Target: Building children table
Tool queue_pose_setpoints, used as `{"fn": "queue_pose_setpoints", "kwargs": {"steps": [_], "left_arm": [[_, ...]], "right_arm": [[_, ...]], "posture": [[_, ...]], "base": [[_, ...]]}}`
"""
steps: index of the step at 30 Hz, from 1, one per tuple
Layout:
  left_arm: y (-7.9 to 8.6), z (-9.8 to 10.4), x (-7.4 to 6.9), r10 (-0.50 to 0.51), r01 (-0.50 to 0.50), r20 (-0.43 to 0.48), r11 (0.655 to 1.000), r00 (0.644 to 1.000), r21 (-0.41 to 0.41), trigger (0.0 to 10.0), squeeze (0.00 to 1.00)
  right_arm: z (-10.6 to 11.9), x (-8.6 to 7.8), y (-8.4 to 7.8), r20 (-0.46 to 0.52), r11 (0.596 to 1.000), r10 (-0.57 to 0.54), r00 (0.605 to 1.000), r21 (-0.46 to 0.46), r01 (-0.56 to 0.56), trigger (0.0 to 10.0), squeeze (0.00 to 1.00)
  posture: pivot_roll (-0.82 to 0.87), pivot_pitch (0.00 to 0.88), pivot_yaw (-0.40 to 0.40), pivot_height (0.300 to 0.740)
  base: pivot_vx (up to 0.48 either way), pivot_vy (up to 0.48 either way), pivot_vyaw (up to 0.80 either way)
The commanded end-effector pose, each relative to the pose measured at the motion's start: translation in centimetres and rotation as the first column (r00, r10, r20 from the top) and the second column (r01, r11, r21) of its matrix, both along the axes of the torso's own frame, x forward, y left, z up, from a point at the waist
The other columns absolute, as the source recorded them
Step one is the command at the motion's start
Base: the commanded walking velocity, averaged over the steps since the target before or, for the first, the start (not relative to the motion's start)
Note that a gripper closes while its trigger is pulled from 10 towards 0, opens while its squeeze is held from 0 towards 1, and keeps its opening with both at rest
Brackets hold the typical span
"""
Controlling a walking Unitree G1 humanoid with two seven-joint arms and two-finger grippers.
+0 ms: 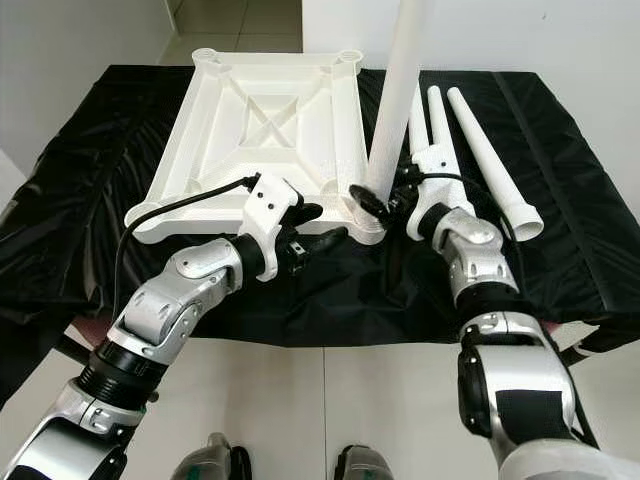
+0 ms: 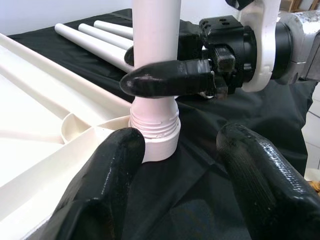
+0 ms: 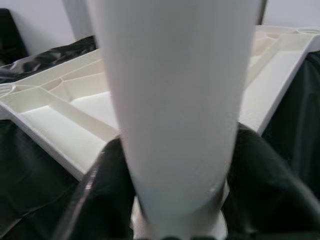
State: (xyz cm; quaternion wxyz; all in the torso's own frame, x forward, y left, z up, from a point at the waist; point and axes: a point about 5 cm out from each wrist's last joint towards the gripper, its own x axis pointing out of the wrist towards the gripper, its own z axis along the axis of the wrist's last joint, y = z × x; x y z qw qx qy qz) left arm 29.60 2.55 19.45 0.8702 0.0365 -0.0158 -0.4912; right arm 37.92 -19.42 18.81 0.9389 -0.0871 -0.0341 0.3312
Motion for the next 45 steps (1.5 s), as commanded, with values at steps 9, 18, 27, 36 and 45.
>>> {"fn": "queue_pose_setpoints", "kwargs": {"steps": [9,18,27,36,45], "left_arm": [[0.2,0.0,-0.2,-0.028,0.028,-0.010,1.000,1.000,-0.002,10.0,0.00],[0.2,0.0,-0.2,-0.025,0.025,-0.014,1.000,1.000,-0.004,10.0,0.00],[0.2,0.0,-0.3,-0.026,0.025,-0.015,1.000,1.000,-0.004,10.0,0.00],[0.2,0.1,-0.2,-0.028,0.028,-0.014,1.000,1.000,-0.004,10.0,0.00],[0.0,0.1,-0.1,-0.036,0.036,-0.011,0.999,0.999,-0.006,10.0,0.00]], "right_arm": [[-1.0,-0.4,0.3,-0.023,0.999,0.049,0.999,0.020,-0.048,0.0,0.00],[-0.4,-0.3,0.0,0.045,0.995,-0.053,0.998,0.093,0.049,0.0,0.00],[-0.4,-0.3,-0.5,0.059,0.970,-0.206,0.977,0.143,0.196,0.0,0.00],[-0.5,-1.1,1.4,0.073,0.923,-0.341,0.937,0.214,0.320,0.0,0.00],[-0.8,-2.0,3.3,0.033,0.799,-0.563,0.826,0.279,0.533,0.0,0.00]], "posture": [[-0.02,0.068,0.049,0.740],[-0.02,0.074,0.049,0.740],[-0.03,0.082,0.046,0.740],[-0.03,0.080,0.049,0.740],[-0.05,0.075,0.051,0.740]], "base": [[0.000,0.000,0.00],[0.000,0.000,0.00],[0.000,0.000,0.00],[0.000,0.000,0.00],[0.000,0.000,0.00]]}}
